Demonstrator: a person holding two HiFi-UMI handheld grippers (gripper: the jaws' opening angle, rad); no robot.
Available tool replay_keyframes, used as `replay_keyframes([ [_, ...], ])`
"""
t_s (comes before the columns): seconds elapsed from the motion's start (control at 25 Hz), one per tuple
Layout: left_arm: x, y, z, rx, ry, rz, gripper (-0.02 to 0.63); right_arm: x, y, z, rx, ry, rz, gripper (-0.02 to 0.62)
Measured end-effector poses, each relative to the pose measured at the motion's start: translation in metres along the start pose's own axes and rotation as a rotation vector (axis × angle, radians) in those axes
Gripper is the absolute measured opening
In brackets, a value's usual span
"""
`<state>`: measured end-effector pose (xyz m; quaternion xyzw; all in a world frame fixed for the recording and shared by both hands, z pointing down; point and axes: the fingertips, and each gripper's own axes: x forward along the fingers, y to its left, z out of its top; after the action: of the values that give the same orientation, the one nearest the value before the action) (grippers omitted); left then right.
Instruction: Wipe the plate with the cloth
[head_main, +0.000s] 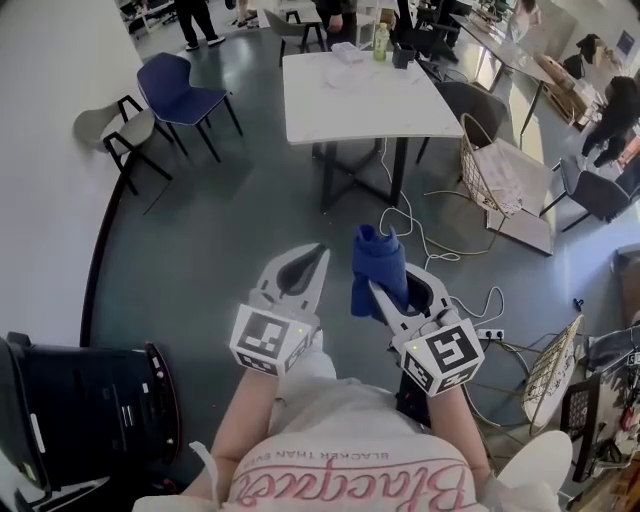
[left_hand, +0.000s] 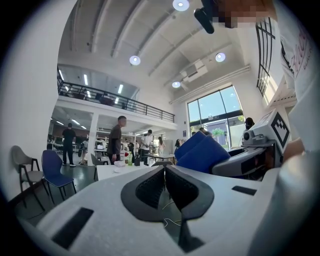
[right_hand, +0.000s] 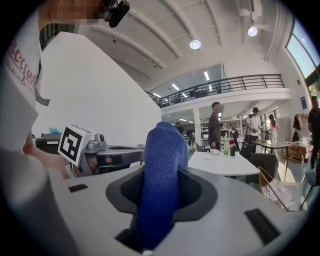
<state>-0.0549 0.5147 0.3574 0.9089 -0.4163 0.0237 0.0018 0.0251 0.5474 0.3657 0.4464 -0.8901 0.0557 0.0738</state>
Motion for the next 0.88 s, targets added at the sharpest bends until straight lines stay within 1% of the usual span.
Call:
replay_keyframes([
  [0.36,0.054,0.082,0.014,0.018,-0.021,-0.046,0.005,0.093,-0.029,0.029,-0.015,-0.011,-0.044,0.129],
  [0.56,0.072,0.125,0.018,0.012,-0.032,-0.062,0.005,0.14,-0.037,0.043,-0.012,-0.022,-0.069,0.129],
  [0.76,0.09,0.15,0.017,0.015,-0.03,-0.072,0.005,0.167,-0.044,0.046,-0.019,-0.008,-0.072,0.129],
  [0.88,0.101,0.162,0.017,0.013,-0.03,-0.069,0.005,0.18,-0.055,0.049,-0.035,0.002,-0.077,0.129],
])
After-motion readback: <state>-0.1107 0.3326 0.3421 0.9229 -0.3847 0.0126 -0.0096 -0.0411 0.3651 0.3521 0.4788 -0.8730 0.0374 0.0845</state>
